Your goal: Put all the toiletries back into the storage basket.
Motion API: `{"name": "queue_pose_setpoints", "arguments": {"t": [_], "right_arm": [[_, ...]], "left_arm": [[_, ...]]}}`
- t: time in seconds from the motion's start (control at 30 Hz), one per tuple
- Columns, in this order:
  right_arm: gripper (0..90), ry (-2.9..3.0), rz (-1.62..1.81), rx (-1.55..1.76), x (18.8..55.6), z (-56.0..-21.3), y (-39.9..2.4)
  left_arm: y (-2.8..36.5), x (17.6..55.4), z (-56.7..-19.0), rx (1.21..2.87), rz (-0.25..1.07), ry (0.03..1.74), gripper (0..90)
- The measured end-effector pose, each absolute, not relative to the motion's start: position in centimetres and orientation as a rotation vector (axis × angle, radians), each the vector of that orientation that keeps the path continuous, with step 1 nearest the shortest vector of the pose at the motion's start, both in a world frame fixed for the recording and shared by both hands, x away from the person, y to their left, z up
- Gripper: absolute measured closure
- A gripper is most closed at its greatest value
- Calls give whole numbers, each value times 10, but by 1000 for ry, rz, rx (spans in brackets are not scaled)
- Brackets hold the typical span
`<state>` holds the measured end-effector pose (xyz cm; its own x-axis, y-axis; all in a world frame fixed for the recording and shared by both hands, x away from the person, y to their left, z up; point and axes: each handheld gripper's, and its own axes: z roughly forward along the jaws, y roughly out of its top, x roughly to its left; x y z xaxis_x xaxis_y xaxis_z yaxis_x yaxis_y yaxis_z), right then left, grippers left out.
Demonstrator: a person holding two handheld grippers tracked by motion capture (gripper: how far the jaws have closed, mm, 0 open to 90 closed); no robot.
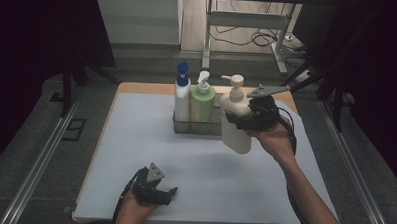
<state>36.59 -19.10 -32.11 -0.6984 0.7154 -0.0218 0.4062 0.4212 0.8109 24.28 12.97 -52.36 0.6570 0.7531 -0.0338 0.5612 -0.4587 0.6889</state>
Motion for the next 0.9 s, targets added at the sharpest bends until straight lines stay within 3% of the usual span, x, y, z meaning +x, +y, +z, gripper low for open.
{"name": "queue_pose_setpoints", "arguments": {"t": [0.9], "right_arm": [[361,2190,1157,1064,419,-311,-193]], "left_arm": [[130,243,-524,2187,362,1014,123]]}}
